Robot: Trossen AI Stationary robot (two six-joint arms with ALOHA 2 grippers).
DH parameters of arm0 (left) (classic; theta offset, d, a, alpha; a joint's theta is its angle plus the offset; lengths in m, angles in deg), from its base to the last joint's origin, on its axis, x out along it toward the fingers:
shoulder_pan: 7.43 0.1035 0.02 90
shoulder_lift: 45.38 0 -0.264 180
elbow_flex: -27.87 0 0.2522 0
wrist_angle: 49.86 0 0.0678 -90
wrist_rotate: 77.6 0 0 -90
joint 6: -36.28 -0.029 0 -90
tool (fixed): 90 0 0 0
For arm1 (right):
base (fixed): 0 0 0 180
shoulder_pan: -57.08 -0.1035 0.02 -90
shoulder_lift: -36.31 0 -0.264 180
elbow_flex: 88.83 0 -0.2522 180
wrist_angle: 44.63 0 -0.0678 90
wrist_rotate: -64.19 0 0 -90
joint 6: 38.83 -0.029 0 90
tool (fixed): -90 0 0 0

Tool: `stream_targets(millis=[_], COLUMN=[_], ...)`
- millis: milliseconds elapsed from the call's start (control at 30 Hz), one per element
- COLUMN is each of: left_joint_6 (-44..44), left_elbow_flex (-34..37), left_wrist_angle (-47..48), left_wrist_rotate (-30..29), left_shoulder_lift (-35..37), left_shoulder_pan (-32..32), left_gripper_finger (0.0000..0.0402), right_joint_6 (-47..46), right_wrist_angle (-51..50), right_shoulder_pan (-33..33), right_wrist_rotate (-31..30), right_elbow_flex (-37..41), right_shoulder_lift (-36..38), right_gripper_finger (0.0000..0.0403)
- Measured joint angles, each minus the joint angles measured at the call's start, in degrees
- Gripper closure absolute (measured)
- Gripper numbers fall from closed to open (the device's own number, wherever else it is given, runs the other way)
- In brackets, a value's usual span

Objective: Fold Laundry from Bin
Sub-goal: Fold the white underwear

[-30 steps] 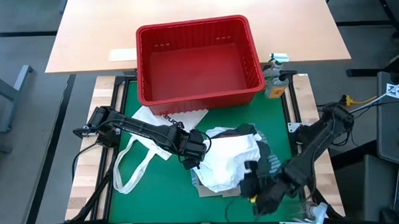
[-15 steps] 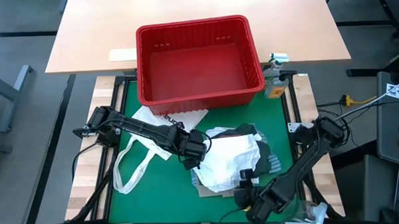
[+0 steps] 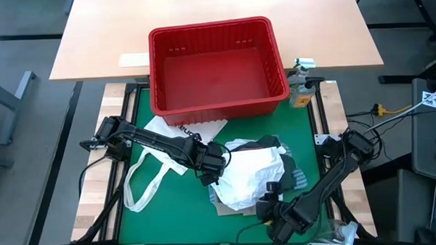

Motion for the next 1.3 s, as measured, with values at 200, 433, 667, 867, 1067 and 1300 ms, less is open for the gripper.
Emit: stream_targets(millis=[200,433,667,867,1067,1300], left_joint_6=[0.0,0.0,0.0,0.0,0.0,0.0], left_elbow_flex=[0.0,0.0,0.0,0.0,0.0,0.0], left_wrist_angle=[0.0,0.0,0.0,0.0,0.0,-0.2], left_wrist_rotate=[0.0,0.0,0.0,0.0,0.0,0.0], left_shoulder_lift=[0.0,0.0,0.0,0.0,0.0,0.0], left_shoulder_pan=[0.0,0.0,0.0,0.0,0.0,0.0], left_gripper_finger=[0.0401,0.0401,0.0401,0.0401,0.0401,0.0401], right_joint_6=[1.3,1.5,1.6,1.8,1.8,1.8], right_wrist_angle=[1.1,1.3,1.3,4.7,5.4,5.4], right_shoulder_pan=[0.0,0.0,0.0,0.0,0.0,0.0], right_wrist_rotate=[-1.1,-3.9,-5.0,-5.0,-3.5,-3.6], right_elbow_flex=[0.0,0.0,0.0,0.0,0.0,0.0], right_shoulder_lift=[-0.9,-0.9,-0.9,-0.9,-2.2,-2.8], right_gripper_finger=[0.0254,0.0254,0.0254,0.0254,0.0267,0.0344])
